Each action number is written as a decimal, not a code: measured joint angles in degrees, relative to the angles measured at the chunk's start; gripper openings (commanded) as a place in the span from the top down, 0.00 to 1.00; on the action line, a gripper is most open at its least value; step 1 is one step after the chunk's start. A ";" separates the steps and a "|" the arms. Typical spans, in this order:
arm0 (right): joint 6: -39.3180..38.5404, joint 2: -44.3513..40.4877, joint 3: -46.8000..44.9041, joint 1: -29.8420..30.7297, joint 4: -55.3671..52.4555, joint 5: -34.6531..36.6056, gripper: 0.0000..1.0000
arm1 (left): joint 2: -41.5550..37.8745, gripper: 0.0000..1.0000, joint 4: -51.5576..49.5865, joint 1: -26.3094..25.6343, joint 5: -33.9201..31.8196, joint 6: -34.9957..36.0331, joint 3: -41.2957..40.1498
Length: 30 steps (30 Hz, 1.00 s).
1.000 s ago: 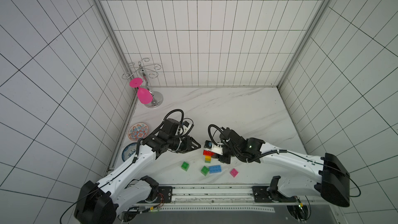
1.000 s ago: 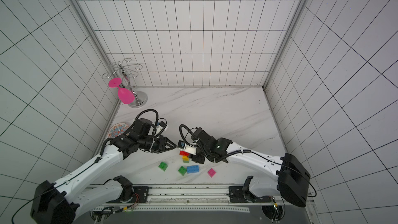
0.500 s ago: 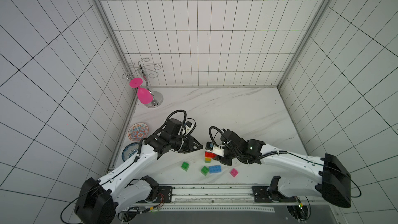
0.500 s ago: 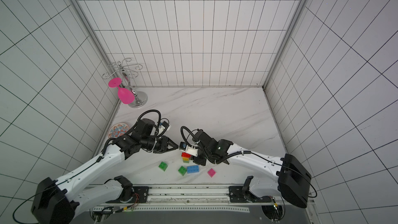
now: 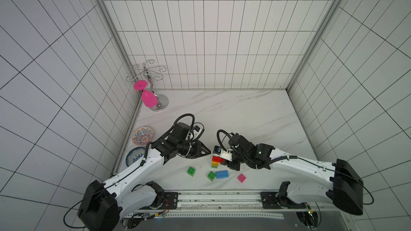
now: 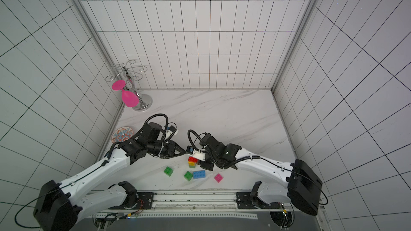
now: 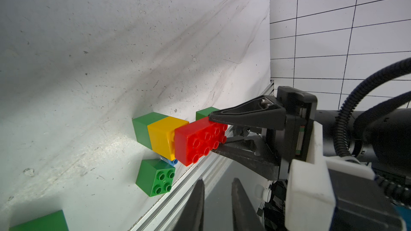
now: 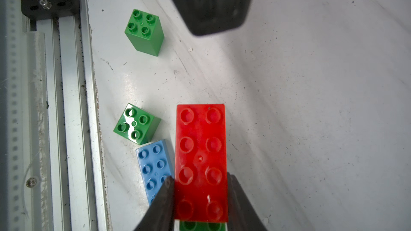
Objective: Assemble the letter r with lego
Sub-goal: Assemble the lego brick with the lego brick.
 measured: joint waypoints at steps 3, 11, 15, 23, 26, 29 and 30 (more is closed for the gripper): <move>0.04 -0.13 -0.22 0.00 0.13 -0.04 1.00 | 0.52 0.76 0.04 -0.37 0.00 -0.04 0.00; 0.04 -0.26 -0.42 0.00 0.24 -0.76 1.00 | 1.55 0.76 0.74 -1.27 -0.02 -0.24 0.00; 0.04 -0.26 -0.50 0.00 0.26 -1.38 1.00 | 1.84 0.76 1.27 -1.60 -0.07 -0.28 0.00; 0.04 -0.20 -0.50 0.00 0.28 -1.75 1.00 | 2.49 0.76 1.38 -2.08 -0.17 -0.63 0.00; 0.04 0.02 -0.50 -0.09 0.31 -1.81 1.00 | 2.75 0.76 1.53 -2.36 -0.20 -0.68 0.00; 0.04 0.31 -0.50 -0.42 0.35 -2.21 1.00 | 3.15 0.76 1.81 -2.80 -0.17 -0.68 0.00; 0.04 0.37 -0.50 -0.52 0.35 -2.29 1.00 | 3.32 0.76 1.92 -2.95 -0.17 -0.70 0.00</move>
